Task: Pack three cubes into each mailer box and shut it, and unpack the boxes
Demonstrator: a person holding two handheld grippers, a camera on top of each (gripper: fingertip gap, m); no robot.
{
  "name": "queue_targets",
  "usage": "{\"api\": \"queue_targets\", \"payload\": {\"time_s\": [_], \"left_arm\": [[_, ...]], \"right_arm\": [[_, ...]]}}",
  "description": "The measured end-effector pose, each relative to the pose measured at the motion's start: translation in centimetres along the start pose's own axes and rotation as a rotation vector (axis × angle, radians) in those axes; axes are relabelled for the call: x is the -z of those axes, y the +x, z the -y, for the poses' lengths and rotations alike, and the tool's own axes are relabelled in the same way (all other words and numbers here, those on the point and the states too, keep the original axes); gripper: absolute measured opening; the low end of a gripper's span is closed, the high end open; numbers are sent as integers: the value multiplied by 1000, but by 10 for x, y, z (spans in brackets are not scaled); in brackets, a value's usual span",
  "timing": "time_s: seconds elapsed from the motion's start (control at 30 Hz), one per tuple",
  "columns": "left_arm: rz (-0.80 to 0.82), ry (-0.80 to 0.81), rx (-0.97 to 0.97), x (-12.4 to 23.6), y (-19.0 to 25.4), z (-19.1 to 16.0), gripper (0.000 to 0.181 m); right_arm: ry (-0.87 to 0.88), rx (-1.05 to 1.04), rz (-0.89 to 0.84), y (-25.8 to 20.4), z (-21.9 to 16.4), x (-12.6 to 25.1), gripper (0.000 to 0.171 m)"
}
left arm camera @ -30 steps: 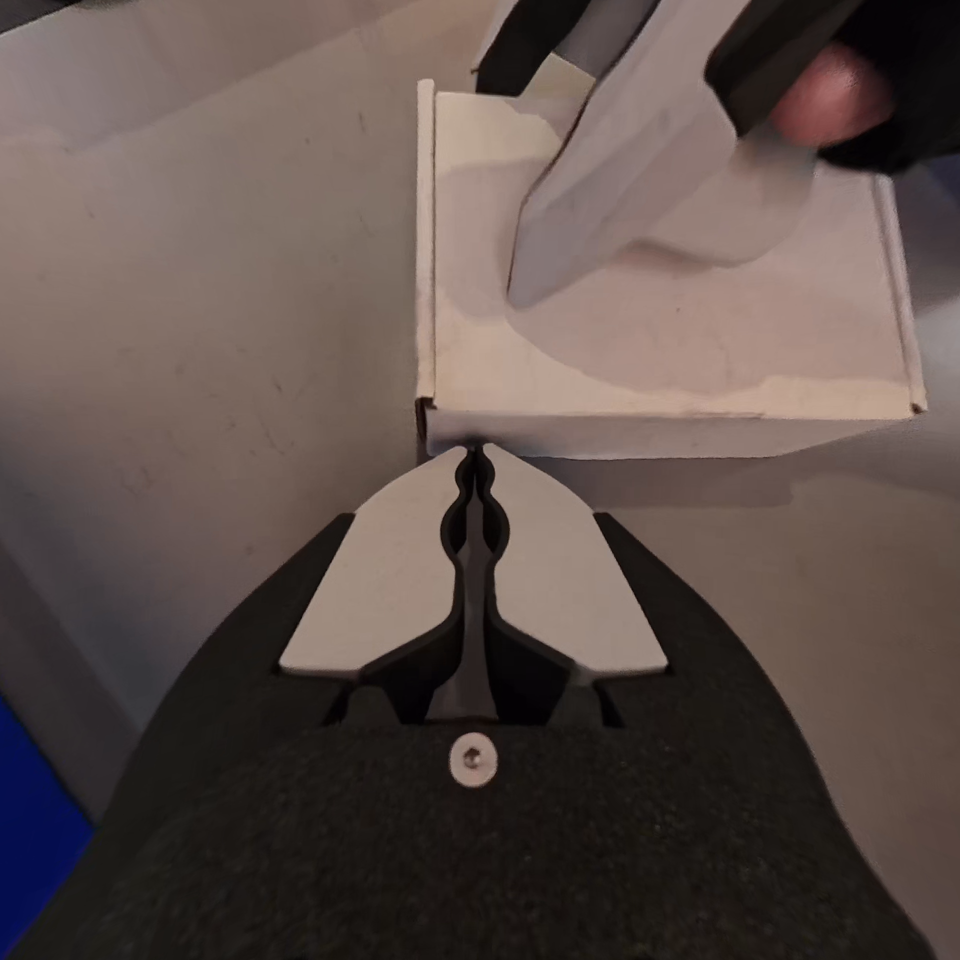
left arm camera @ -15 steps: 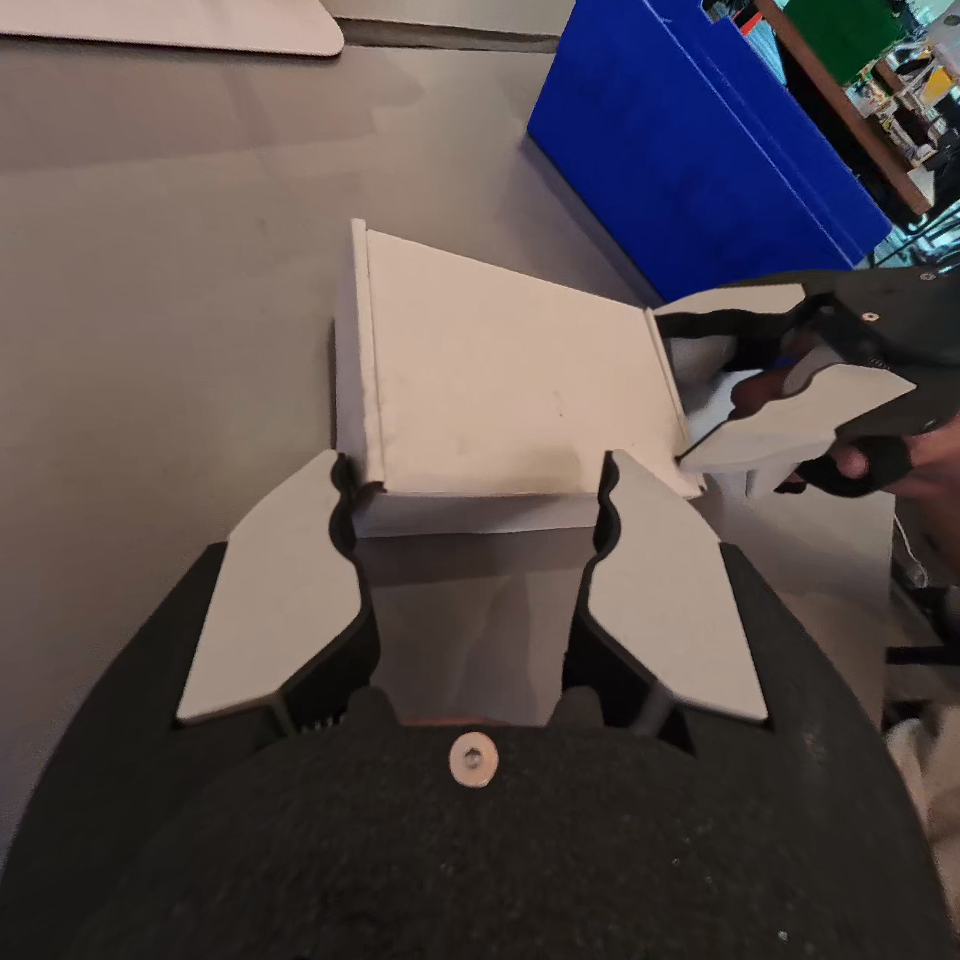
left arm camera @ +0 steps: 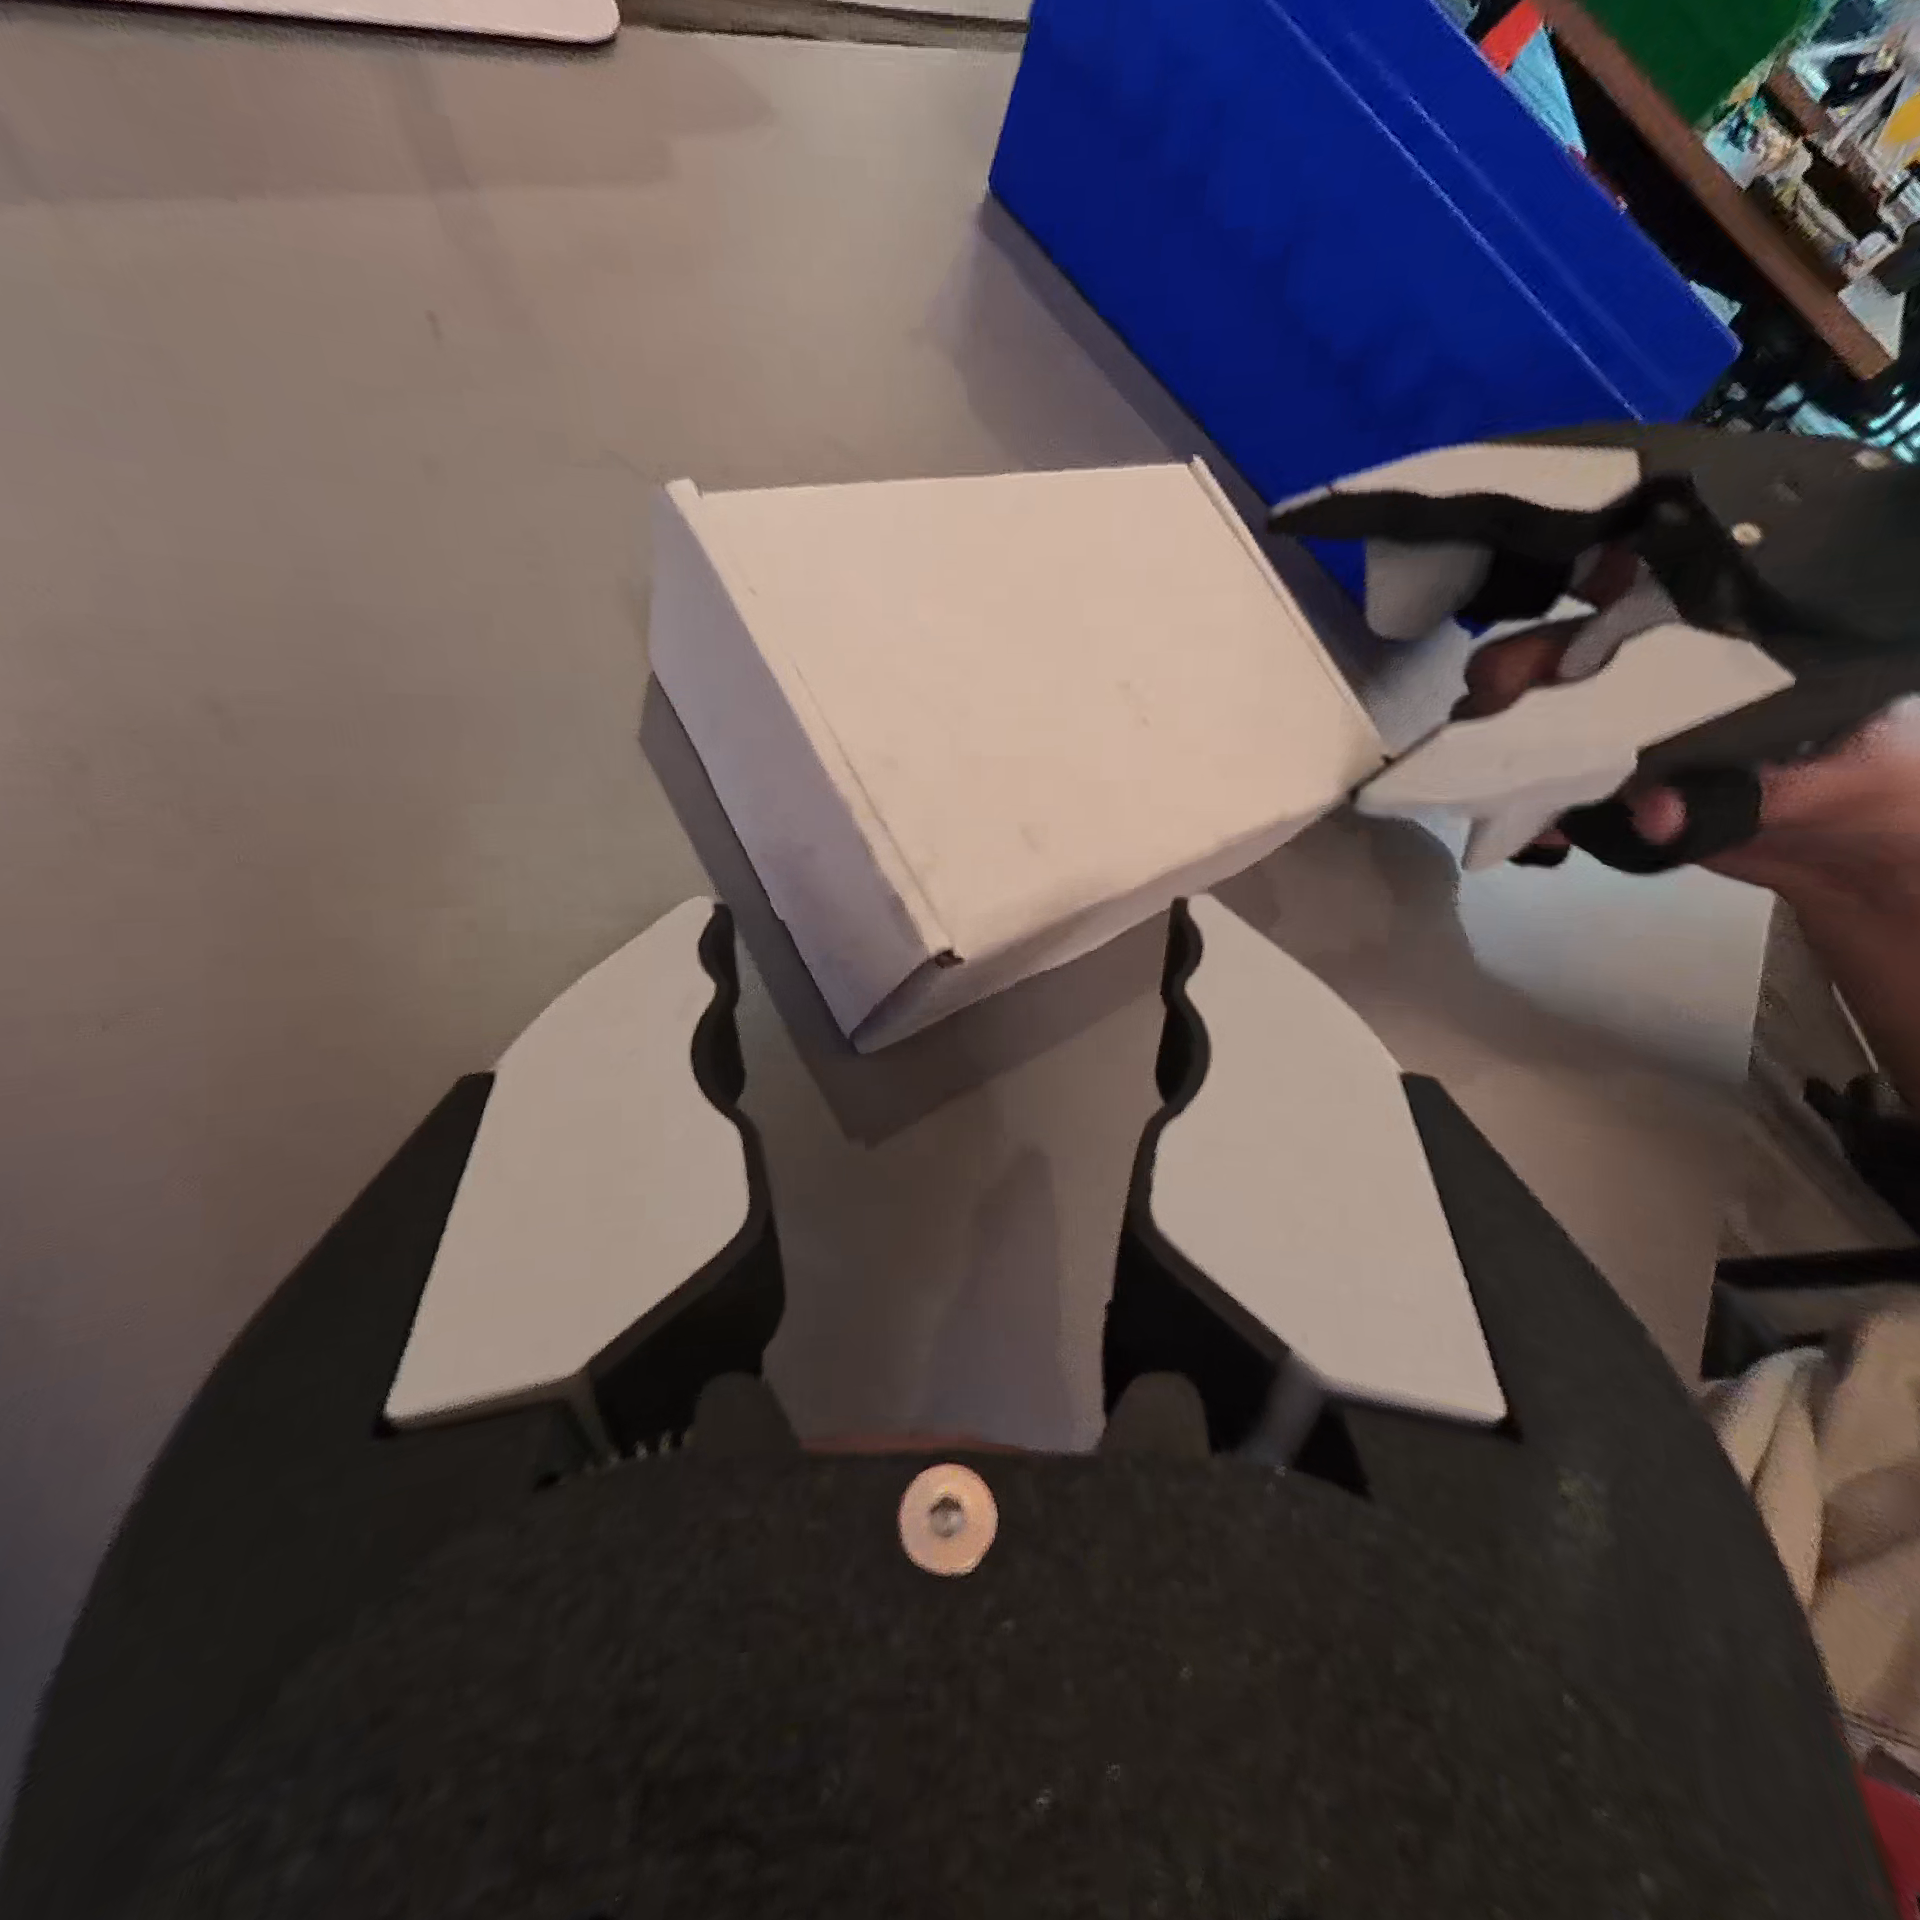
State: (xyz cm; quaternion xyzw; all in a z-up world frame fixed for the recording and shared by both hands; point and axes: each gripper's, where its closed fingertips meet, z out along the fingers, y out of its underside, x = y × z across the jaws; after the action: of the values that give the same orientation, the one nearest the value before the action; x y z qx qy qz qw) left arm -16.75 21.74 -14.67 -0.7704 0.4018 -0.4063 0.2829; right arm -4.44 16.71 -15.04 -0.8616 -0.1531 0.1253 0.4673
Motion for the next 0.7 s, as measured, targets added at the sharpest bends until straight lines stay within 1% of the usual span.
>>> {"api": "queue_targets", "payload": {"time_s": [0.03, 0.1, 0.2, 0.27, 0.33, 0.43, 0.5, 0.57, 0.6, 0.63, 0.7], "left_arm": [[3, -7, 2, -3, -2, 0, 80], [-14, -28, 8, -11, -2, -2, 81], [-60, -32, 19, -21, 8, -5, 72], [-68, -56, -17, -24, 13, -10, 66], [-60, -77, -53, -26, 17, -13, 59], [-34, -99, -91, -26, 20, -17, 68], [-15, -120, -119, -27, 19, -20, 73], [-17, -136, -117, -28, 20, -23, 77], [-27, -144, -109, -29, 20, -24, 77], [-34, -150, -102, -30, 21, -26, 78], [-17, -157, -107, -31, 18, -27, 78]], "right_arm": [[-33, 7, -7, -2, -6, -1, 95], [-99, -6, 1, -6, -18, -8, 95], [-146, -8, -20, -5, -26, -20, 95], [-187, -10, -21, -8, -30, -26, 98], [-187, -3, -50, -7, -28, -29, 101], [-72, -2, -42, -9, -7, -22, 105], [20, -3, -9, -14, 12, -12, 104], [101, 39, 24, -21, 30, -1, 105], [145, 80, 25, -23, 39, 4, 103], [179, 114, 15, -24, 46, 8, 98], [194, 131, 26, -29, 55, 11, 96]]}}
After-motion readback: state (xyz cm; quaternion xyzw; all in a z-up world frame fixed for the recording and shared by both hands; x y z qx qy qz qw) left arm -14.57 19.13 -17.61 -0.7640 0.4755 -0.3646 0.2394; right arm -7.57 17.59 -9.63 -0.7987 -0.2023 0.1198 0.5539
